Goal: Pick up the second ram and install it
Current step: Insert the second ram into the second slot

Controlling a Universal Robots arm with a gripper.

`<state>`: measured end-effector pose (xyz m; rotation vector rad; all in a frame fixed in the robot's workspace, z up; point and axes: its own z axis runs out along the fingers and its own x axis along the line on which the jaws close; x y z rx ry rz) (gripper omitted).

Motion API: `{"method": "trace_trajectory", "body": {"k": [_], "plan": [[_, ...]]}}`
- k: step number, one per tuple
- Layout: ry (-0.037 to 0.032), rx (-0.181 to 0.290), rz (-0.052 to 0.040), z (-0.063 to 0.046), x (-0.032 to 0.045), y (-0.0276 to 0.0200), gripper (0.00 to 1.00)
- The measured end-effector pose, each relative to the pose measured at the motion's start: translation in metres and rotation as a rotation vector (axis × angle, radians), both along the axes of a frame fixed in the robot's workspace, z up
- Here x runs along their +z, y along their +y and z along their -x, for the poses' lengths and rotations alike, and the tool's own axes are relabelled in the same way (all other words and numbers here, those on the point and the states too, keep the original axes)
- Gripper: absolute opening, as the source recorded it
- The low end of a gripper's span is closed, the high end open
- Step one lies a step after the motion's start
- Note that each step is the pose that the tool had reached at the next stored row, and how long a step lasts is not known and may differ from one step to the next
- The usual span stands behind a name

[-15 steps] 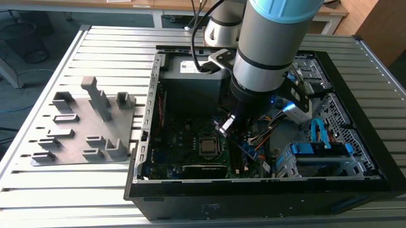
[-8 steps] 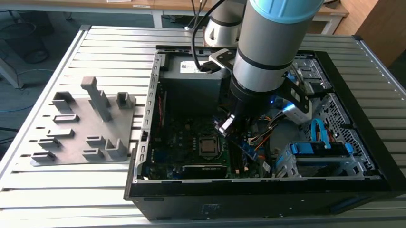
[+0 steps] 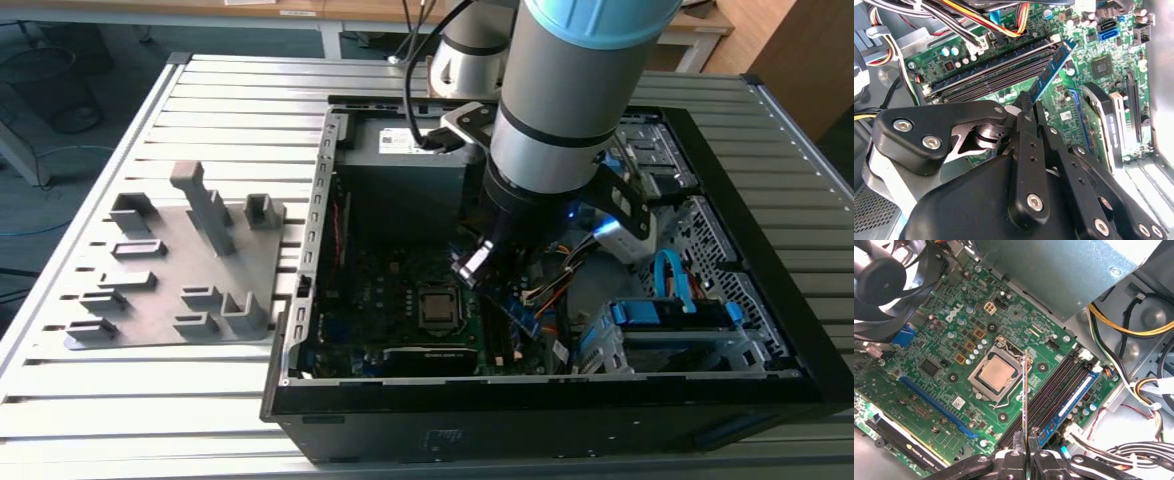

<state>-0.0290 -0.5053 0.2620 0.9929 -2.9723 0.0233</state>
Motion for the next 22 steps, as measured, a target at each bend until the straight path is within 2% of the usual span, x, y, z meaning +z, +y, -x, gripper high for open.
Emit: {"method": "trace_trajectory", "body": {"k": [22], "plan": [[0.0000, -0.060, -0.0001, 0.0000, 0.0000, 0.0000, 0.14]]}}
